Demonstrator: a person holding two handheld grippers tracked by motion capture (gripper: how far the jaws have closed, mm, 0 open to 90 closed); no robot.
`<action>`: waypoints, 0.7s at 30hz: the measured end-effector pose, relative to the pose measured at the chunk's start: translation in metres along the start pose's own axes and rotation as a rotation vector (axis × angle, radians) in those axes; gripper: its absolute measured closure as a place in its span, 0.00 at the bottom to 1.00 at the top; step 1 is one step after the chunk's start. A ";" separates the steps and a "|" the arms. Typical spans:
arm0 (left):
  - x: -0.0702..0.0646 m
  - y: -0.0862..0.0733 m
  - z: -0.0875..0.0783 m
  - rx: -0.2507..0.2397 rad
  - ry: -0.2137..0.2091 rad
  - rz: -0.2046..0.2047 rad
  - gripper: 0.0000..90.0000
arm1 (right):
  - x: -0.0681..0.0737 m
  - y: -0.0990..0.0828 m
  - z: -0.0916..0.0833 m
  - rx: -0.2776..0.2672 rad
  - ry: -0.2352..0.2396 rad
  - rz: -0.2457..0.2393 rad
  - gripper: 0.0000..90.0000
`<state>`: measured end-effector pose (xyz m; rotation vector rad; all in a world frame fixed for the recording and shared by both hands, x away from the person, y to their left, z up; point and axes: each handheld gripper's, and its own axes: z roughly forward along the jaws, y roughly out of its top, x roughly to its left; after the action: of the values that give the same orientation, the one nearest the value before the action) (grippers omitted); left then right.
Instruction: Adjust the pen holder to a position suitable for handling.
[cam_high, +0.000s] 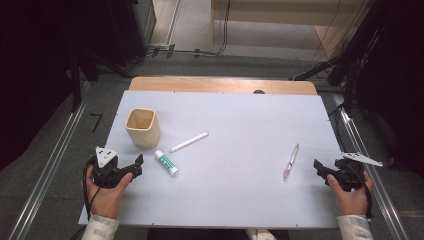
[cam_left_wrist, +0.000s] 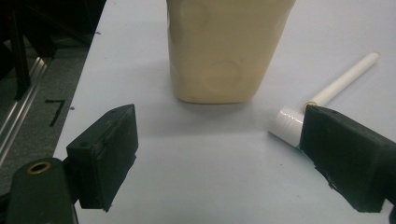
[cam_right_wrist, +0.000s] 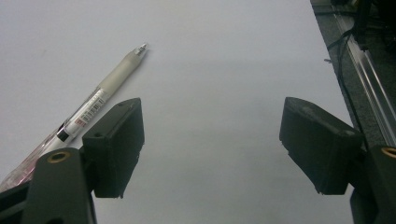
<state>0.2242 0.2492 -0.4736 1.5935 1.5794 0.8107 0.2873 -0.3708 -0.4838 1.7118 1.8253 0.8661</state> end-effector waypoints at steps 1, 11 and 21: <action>0.000 0.000 0.000 0.000 0.000 0.000 0.13 | 0.000 0.000 0.000 0.000 0.000 0.000 0.23; -0.001 0.007 0.000 -0.014 -0.003 -0.011 0.13 | 0.000 0.000 0.000 -0.001 -0.001 -0.004 0.23; -0.002 0.013 0.002 -0.026 -0.011 -0.018 0.14 | 0.000 0.000 0.000 0.000 -0.001 -0.004 0.23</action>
<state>0.2332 0.2474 -0.4634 1.5608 1.5669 0.8089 0.2869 -0.3707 -0.4840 1.7074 1.8277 0.8631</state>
